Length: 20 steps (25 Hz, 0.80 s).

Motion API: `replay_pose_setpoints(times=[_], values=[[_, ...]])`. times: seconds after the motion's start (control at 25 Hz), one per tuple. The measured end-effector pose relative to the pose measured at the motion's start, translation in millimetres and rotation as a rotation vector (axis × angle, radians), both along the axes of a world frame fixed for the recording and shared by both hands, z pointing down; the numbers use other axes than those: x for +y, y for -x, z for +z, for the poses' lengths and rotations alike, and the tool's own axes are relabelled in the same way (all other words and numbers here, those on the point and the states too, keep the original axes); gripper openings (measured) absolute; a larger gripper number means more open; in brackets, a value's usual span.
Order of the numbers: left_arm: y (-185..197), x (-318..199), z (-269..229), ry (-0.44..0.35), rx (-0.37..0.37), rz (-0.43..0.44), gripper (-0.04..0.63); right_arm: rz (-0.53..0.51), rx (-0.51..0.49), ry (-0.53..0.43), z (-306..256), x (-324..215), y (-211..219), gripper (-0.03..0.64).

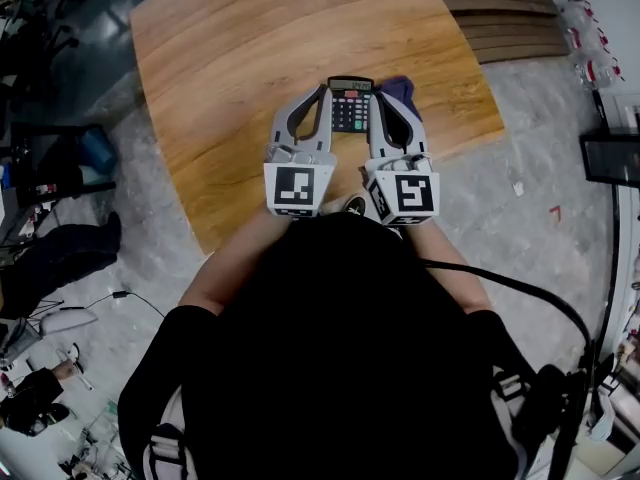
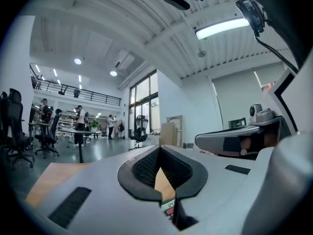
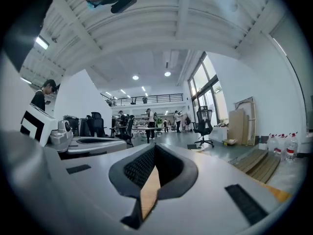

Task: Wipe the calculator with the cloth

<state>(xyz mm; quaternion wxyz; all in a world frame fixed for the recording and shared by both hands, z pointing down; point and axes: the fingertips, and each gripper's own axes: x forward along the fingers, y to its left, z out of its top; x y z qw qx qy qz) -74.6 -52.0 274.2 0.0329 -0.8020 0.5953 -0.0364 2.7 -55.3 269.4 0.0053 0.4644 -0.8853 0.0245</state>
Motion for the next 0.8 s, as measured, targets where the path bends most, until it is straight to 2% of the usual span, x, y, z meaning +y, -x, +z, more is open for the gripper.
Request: replay_pose_setpoints(times=[0.44, 0.8], values=[[-16.6, 4.9, -7.4, 0.008, 0.025, 0.037, 0.006, 0.025, -0.013, -0.013, -9.0, 3.0, -10.2, 0.014], [-15.3, 8.5, -10.8, 0.019, 0.028, 0.048, 0.006, 0.037, -0.008, -0.009, -12.5, 5.8, -9.3, 0.014]])
